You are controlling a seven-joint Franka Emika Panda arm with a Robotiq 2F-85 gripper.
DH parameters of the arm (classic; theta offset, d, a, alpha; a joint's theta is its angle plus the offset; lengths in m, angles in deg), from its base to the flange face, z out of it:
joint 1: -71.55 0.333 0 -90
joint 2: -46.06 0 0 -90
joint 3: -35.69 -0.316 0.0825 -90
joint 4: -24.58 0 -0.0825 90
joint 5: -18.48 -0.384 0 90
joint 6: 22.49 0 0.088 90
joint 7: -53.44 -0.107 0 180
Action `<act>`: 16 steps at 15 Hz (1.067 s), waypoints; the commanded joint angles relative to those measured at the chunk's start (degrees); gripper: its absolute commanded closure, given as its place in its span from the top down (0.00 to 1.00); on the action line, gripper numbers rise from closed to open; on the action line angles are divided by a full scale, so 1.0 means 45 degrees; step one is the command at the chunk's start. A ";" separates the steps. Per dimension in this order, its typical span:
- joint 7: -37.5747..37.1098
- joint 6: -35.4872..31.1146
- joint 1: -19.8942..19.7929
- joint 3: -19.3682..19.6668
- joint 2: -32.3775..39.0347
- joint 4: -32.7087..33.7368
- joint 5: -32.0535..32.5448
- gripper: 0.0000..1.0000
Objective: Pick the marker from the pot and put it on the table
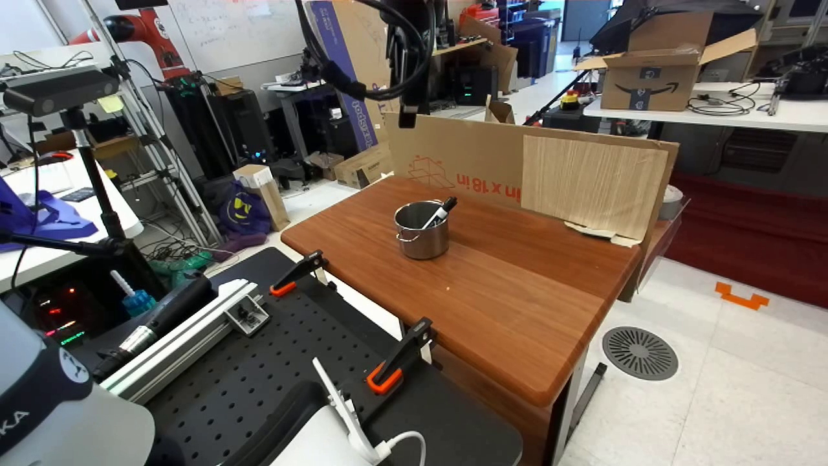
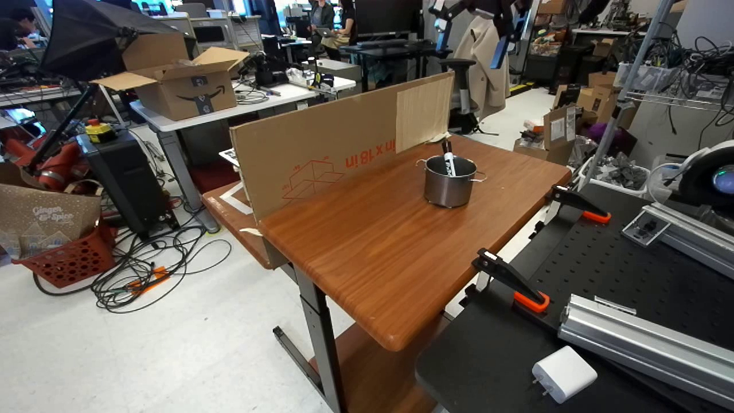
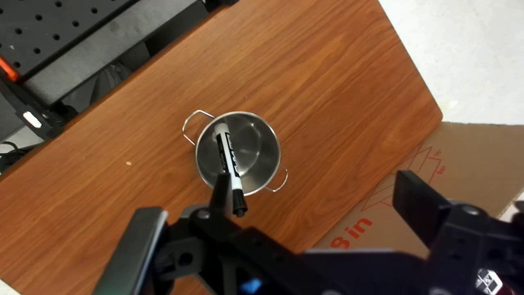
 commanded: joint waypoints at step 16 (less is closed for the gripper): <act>-0.0957 -0.1987 -0.0181 0.0191 0.4810 0.2171 0.0133 1.00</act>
